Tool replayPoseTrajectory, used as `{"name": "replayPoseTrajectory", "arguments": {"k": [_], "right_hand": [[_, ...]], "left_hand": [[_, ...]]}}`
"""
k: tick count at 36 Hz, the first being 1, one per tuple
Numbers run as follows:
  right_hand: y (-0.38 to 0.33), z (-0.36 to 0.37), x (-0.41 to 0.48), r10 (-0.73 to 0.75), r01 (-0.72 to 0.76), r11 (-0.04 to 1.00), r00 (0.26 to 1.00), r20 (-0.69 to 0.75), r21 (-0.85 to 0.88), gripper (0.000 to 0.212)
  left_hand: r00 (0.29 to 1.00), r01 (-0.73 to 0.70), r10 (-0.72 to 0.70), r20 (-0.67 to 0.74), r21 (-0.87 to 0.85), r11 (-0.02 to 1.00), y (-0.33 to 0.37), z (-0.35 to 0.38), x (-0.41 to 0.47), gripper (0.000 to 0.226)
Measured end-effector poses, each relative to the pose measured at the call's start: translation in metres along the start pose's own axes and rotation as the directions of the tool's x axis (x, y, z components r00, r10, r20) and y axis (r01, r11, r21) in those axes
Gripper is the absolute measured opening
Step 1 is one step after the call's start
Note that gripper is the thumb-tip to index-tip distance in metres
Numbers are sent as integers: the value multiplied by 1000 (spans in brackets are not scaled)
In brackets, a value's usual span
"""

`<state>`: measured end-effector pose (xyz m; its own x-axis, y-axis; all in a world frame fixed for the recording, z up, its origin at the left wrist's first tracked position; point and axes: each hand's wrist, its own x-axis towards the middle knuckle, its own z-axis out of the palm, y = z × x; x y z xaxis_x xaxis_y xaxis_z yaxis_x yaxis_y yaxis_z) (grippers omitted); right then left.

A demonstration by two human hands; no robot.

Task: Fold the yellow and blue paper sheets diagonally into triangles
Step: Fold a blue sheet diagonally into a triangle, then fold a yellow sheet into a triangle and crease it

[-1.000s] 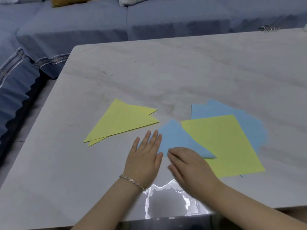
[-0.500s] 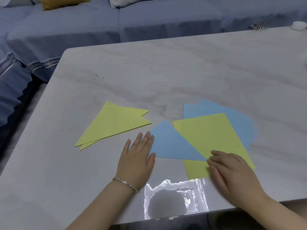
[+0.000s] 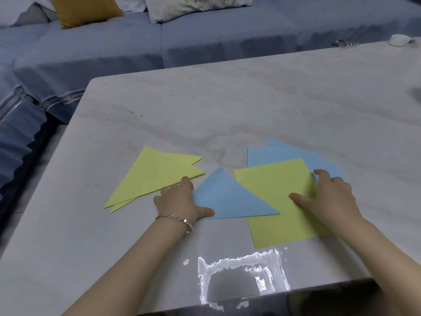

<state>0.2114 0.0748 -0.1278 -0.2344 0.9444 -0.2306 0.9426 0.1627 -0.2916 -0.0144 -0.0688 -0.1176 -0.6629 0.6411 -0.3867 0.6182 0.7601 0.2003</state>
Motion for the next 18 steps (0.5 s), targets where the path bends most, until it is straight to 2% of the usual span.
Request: {"name": "replayPoseTrajectory", "arguments": {"k": [2, 5, 9, 11, 14, 18], "right_hand": [[-2, -1, 4, 34, -36, 999, 998, 43, 34, 81], [-2, -1, 8, 31, -39, 994, 997, 72, 106, 76], [0, 3, 4, -65, 69, 977, 998, -22, 202, 28], [3, 6, 1, -110, 127, 962, 991, -82, 243, 17], [3, 9, -3, -153, 185, 924, 981, -122, 334, 11], [-4, 6, -5, -227, 248, 849, 968, -102, 467, 18]], "left_hand": [[999, -35, 34, -19, -32, 999, -4, 3, -1, 42], [991, -131, 125, -51, -148, 980, -10, 8, -5, 42], [941, -307, 246, -232, -283, 909, -18, -8, -13, 20], [913, -354, 254, -319, -309, 883, -25, -28, -9, 12], [895, -328, 210, -392, -262, 908, -43, -60, 6, 12], [949, -169, 88, -303, -253, 952, -71, -73, 36, 18]]}}
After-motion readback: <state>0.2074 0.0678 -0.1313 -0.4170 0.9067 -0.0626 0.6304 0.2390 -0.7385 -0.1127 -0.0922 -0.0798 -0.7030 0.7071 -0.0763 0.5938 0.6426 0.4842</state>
